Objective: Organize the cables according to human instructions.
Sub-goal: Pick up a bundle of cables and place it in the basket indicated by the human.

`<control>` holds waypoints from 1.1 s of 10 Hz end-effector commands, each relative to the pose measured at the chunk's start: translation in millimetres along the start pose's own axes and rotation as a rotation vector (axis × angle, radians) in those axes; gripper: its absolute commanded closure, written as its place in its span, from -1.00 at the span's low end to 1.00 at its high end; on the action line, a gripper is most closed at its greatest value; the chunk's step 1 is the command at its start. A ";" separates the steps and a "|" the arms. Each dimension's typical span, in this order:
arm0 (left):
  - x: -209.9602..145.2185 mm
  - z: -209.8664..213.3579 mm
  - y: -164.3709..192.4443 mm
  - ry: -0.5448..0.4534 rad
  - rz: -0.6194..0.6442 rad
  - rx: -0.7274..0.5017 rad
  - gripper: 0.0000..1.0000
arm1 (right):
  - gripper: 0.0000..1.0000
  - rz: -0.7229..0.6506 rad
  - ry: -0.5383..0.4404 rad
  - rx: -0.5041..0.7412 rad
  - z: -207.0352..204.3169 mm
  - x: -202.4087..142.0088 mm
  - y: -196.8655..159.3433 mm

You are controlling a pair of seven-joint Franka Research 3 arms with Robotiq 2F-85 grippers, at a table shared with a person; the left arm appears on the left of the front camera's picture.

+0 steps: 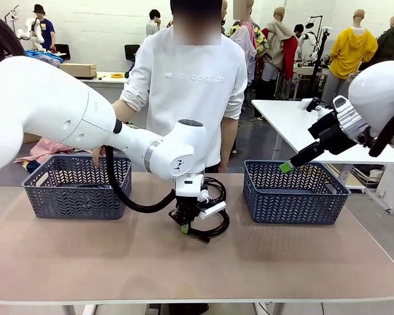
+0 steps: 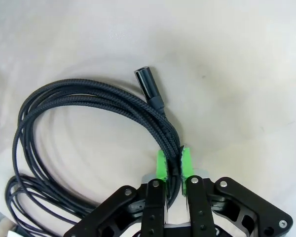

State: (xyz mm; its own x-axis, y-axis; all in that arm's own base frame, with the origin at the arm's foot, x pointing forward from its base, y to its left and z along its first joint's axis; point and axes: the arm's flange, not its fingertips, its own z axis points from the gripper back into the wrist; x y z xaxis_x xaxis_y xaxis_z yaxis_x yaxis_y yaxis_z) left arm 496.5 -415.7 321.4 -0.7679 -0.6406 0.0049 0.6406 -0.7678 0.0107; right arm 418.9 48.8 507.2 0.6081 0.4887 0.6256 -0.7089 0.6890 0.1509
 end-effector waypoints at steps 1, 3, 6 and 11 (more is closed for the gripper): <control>10.3 25.7 -22.7 -0.017 -0.080 0.012 1.00 | -1.00 0.002 -0.023 0.016 0.1 0.8 -2.1; 9.5 68.7 -40.5 0.013 -0.010 0.054 1.00 | -1.00 0.002 -0.023 0.016 0.1 0.8 -2.1; -4.0 134.7 -68.9 -0.052 0.098 0.046 1.00 | -1.00 0.002 -0.023 0.016 0.1 0.8 -2.1; -82.7 197.1 -112.5 0.041 0.421 0.154 1.00 | -1.00 0.002 -0.023 0.016 0.1 0.8 -2.1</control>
State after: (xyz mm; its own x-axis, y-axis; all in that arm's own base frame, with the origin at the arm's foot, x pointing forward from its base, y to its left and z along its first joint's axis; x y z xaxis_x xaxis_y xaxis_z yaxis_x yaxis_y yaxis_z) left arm 487.8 -288.9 520.4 -0.5086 -0.8610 0.0103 0.8532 -0.5023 0.1402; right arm 418.9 48.6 507.1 0.6085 0.4884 0.6254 -0.7085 0.6893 0.1511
